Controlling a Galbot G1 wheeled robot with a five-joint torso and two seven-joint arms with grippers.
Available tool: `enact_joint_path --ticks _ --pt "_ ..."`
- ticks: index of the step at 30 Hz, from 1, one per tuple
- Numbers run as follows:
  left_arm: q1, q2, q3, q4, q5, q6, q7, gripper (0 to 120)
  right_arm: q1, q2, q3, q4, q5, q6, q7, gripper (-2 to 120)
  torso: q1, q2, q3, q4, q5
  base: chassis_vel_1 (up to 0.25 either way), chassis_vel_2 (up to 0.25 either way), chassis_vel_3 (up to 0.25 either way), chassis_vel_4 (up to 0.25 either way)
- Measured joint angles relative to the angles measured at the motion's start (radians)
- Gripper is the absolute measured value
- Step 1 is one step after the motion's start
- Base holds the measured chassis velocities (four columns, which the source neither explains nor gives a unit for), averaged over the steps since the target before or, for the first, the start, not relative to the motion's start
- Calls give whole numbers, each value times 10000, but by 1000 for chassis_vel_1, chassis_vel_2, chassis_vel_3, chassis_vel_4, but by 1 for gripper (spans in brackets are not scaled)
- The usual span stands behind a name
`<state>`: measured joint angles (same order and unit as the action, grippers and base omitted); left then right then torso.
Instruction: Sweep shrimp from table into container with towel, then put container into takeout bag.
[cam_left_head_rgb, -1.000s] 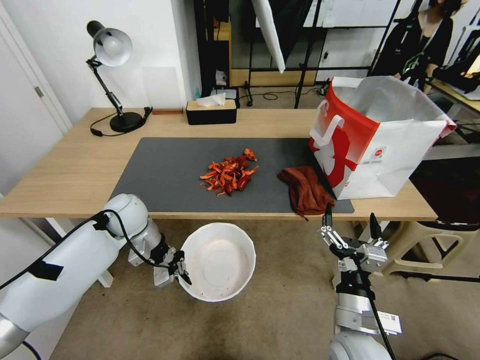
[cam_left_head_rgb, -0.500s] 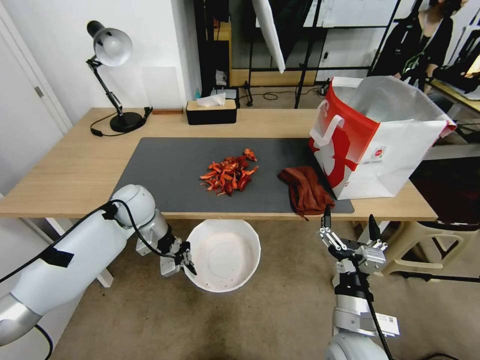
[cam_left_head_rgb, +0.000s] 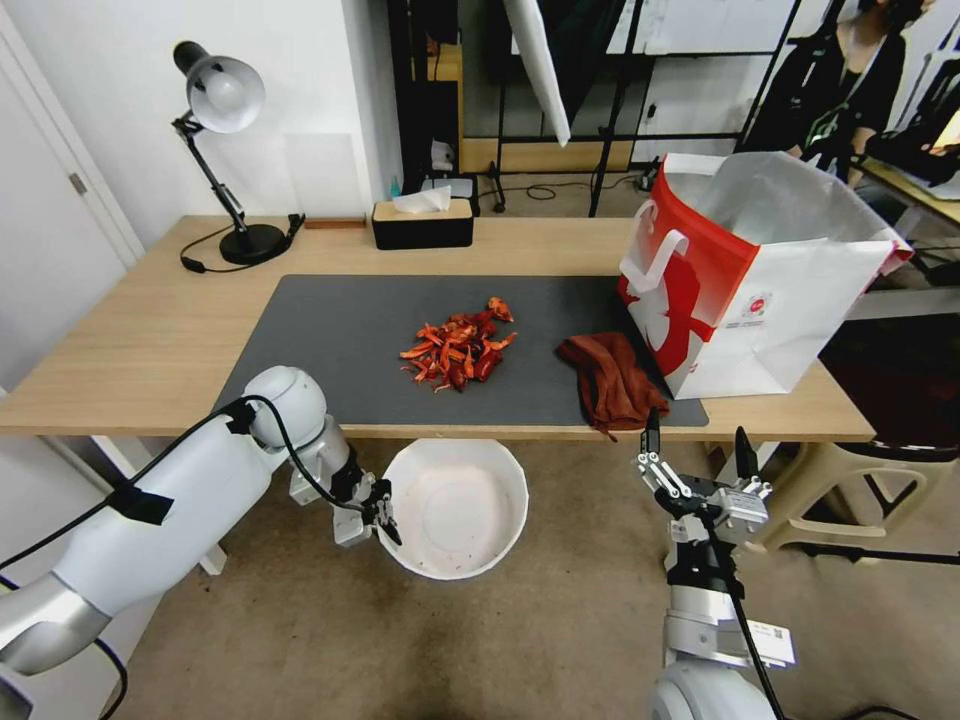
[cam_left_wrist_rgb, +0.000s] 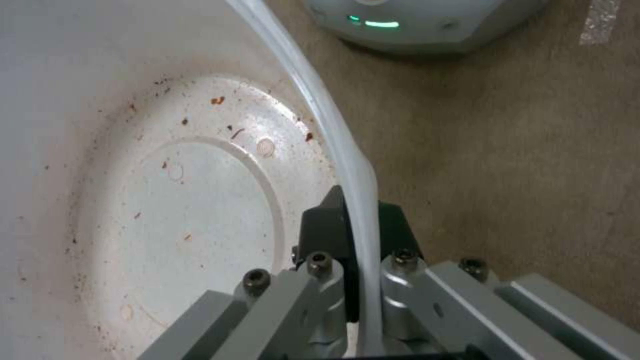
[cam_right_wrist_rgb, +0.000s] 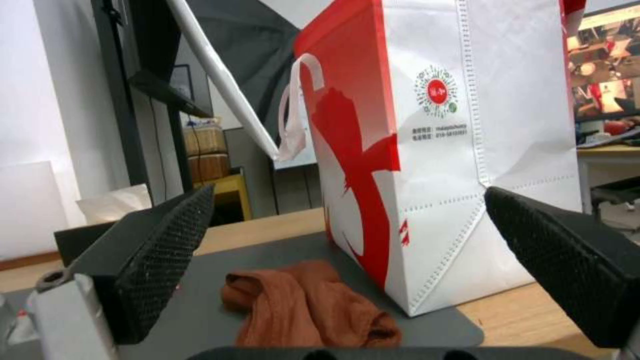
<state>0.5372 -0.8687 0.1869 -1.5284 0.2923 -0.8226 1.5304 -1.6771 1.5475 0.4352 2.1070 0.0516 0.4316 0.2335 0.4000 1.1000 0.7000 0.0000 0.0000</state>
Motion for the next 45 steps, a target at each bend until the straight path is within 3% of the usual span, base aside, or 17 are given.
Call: enact_joint_path --ticks 24,34,36,37,41,42,45 --pt "-466 -423 386 502 149 0 1 0 653 -221 -249 -108 103 -901 414 100 0 0 0 -1 0 0 0 0 0" --pt "-581 -546 556 745 199 0 1 0 1337 -931 -832 85 678 -2121 1112 100 0 0 0 -1 0 0 0 0 0" --pt "-736 -627 728 894 203 0 3 0 1628 -1216 -1020 141 1082 -2584 1343 100 0 0 -1 6 2 0 0 0 0" --pt "-1097 -824 1131 1181 153 0 4 0 1692 -1338 -981 249 1239 -2823 1462 100 0 0 -1 6 2 0 0 0 0" --pt "-1804 -1294 1972 1509 58 0 0 0 1808 -1526 -798 480 1473 -3318 1620 100 0 2 0 -13 1 0 0 0 0" --pt "-1846 -1307 2012 1486 58 0 0 0 1935 -1583 -835 483 1505 -3425 1627 100 1 2 -1 1 1 0 0 0 0" --pt "-1856 -1180 1871 1503 87 0 0 0 1957 -1581 -921 509 1530 -3504 1615 100 1 2 0 2 -2 0 0 0 0"
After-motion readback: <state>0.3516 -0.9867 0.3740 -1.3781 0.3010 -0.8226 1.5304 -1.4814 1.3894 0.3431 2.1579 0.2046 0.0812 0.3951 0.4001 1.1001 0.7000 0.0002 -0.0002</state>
